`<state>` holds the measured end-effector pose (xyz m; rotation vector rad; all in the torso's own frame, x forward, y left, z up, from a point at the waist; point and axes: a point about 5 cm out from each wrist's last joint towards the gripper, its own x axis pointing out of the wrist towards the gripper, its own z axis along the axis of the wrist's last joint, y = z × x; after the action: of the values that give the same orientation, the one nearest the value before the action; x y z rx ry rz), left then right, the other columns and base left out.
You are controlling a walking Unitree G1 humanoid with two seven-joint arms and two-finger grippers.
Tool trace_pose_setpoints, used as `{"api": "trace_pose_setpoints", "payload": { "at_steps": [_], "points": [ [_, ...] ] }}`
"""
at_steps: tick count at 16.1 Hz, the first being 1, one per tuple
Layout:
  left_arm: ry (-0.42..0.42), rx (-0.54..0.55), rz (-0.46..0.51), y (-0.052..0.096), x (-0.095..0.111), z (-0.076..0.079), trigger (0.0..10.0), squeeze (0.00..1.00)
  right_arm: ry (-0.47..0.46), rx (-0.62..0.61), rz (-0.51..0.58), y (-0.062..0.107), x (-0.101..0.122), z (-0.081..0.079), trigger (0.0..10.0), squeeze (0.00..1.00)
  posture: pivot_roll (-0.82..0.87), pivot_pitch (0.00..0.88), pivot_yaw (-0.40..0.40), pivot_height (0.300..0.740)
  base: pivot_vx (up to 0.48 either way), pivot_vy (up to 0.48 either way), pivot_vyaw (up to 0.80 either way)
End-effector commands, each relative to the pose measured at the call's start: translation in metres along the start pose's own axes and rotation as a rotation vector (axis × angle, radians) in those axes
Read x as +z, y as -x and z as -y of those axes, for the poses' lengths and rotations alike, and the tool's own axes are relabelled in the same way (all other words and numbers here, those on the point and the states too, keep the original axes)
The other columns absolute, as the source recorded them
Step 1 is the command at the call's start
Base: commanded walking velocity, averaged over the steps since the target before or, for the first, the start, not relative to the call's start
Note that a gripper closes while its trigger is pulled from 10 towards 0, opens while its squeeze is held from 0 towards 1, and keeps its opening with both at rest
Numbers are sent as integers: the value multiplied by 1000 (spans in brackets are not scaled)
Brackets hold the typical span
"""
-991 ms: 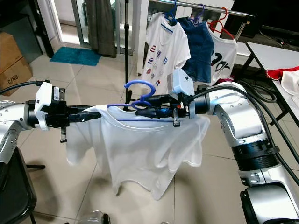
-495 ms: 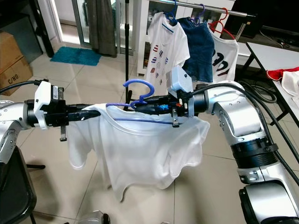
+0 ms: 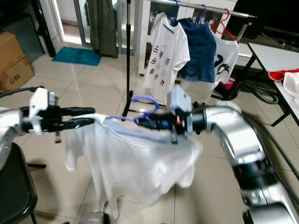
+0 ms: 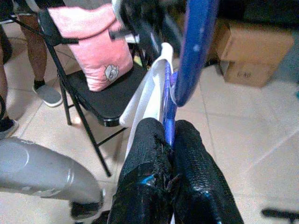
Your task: Hang hanger
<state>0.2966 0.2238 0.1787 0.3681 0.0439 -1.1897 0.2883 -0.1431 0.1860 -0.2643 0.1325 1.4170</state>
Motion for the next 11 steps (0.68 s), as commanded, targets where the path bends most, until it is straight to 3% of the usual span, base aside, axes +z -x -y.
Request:
{"api": "trace_pose_setpoints", "payload": {
  "at_steps": [1, 5, 8, 9, 10, 11],
  "points": [
    [-14, 9, 0, 4, 2, -2, 10000, 1000, 26, -29, -11, 8, 6, 2, 0, 0, -15, 0, -44, 740, 0, 0, 0],
    [-33, 74, -47, 20, -9, -5, 10000, 1000, 0, -64, -58, 12, -8, 0, 0, 0, -21, 0, -47, 740, 0, 0, 0],
    [-19, 237, 17, 29, -7, -13, 10000, 1000, -32, -134, -75, 12, -18, 4, 0, 0, -16, 0, -63, 740, 0, 0, 0],
    [10, 349, 20, 29, -9, -19, 10000, 1000, -47, -227, -79, 10, -25, 9, 0, 0, -12, 0, -67, 740, 0, 0, 0],
    [67, 454, -4, 25, -16, -20, 10000, 729, -88, -357, -79, 5, -34, 13, 0, 0, -11, 0, -67, 740, 0, 0, 0],
    [123, 536, 6, 17, -24, -13, 10000, 600, -176, -510, -55, -1, -45, 16, 0, 0, -12, 0, -68, 740, 0, 0, 0]
  ]
}}
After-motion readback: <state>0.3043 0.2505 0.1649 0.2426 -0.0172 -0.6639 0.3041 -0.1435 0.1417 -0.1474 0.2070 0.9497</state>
